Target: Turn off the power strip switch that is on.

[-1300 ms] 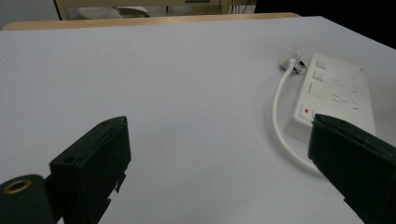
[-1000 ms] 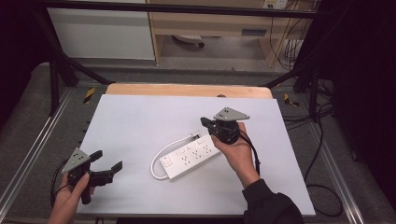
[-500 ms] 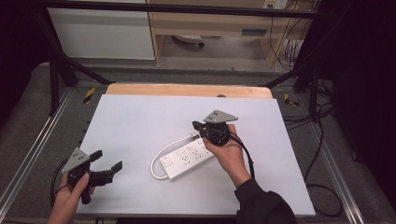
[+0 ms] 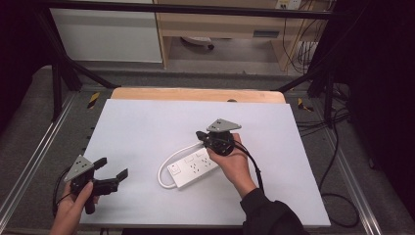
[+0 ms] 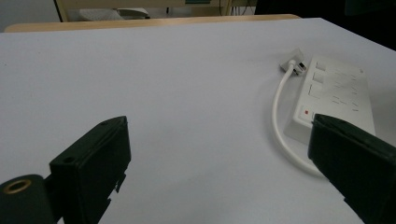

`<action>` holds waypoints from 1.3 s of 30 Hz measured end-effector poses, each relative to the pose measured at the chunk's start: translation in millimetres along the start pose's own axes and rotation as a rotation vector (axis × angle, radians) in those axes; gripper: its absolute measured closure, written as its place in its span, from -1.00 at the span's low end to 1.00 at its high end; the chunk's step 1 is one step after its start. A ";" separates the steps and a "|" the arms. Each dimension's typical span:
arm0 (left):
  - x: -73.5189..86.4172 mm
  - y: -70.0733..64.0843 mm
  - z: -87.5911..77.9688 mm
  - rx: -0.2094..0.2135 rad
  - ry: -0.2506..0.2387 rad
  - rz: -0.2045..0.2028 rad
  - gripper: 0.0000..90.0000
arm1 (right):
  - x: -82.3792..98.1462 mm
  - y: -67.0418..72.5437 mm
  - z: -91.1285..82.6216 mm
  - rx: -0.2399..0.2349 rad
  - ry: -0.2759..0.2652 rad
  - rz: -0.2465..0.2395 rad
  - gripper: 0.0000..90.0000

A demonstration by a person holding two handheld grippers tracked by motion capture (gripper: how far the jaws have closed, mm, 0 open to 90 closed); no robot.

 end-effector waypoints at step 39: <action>0.0 1.0 -0.9 -0.008 0.000 0.003 -0.87 | 37.2 11.6 32.4 -0.016 0.091 0.032 1.00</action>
Point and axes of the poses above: each handheld gripper's, and its own axes: z roughly forward along the jaws, x roughly out of its underside, y roughly to its left, the point moved 6 cm from there along z, roughly forward along the jaws, and after that the axes turned 12 degrees about y, right-handed, at the moved point
